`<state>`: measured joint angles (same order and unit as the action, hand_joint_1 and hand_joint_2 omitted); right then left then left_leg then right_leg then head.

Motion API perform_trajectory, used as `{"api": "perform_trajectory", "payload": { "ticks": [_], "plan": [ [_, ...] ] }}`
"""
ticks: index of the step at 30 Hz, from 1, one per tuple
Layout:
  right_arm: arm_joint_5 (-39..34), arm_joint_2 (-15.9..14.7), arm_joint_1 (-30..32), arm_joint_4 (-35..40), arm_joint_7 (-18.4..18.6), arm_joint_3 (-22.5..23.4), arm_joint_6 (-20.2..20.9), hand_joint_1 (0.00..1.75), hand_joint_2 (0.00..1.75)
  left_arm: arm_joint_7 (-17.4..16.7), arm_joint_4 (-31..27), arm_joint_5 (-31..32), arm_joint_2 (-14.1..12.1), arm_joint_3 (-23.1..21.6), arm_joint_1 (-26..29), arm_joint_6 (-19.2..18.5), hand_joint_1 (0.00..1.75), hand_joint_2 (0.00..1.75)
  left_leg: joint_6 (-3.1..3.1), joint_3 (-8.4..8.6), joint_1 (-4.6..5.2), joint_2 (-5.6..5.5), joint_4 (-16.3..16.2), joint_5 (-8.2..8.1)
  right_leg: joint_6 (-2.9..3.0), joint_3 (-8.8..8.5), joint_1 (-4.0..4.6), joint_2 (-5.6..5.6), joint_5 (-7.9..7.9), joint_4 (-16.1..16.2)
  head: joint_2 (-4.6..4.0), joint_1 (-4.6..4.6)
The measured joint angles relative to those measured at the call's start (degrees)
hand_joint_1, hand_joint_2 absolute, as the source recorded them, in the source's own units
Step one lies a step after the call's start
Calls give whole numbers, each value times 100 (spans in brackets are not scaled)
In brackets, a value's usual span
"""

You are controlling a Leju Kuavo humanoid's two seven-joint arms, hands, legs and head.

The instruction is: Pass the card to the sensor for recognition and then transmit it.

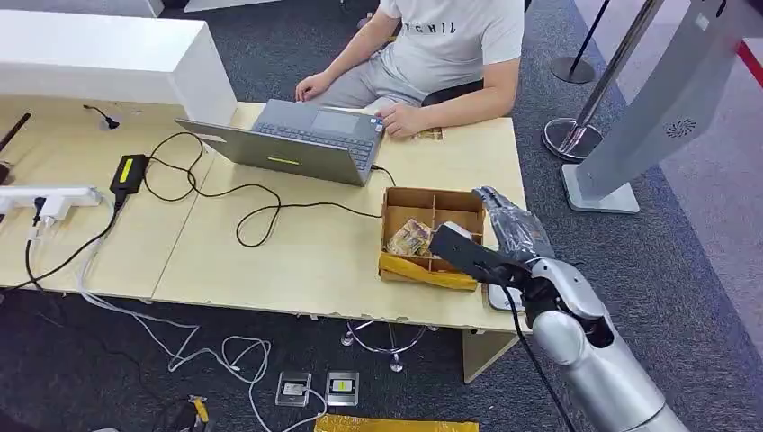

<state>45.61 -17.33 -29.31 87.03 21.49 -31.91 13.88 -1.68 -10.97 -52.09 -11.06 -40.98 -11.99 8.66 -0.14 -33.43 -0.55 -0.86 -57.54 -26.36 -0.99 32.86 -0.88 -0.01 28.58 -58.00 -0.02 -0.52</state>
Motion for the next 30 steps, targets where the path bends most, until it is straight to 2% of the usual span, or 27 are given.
{"api": "perform_trajectory", "payload": {
  "ticks": [4,10,30],
  "plan": [
    [193,53,75,-66,-182,-2,-436,0,175,-4,-2,24,17,-50,-5,13,0,0,0,0,0,0,0,0,0,0,0,0,0,0,0,2],
    [391,120,138,-262,-310,0,-706,0,175,-15,-2,42,46,-92,-17,26,0,0,0,0,0,0,0,0,1,0,0,-1,0,0,0,2],
    [599,214,332,-621,-402,11,-829,0,175,-33,-2,98,48,-195,-38,79,0,0,0,0,0,0,0,0,1,0,0,0,0,0,0,2]
  ]
}}
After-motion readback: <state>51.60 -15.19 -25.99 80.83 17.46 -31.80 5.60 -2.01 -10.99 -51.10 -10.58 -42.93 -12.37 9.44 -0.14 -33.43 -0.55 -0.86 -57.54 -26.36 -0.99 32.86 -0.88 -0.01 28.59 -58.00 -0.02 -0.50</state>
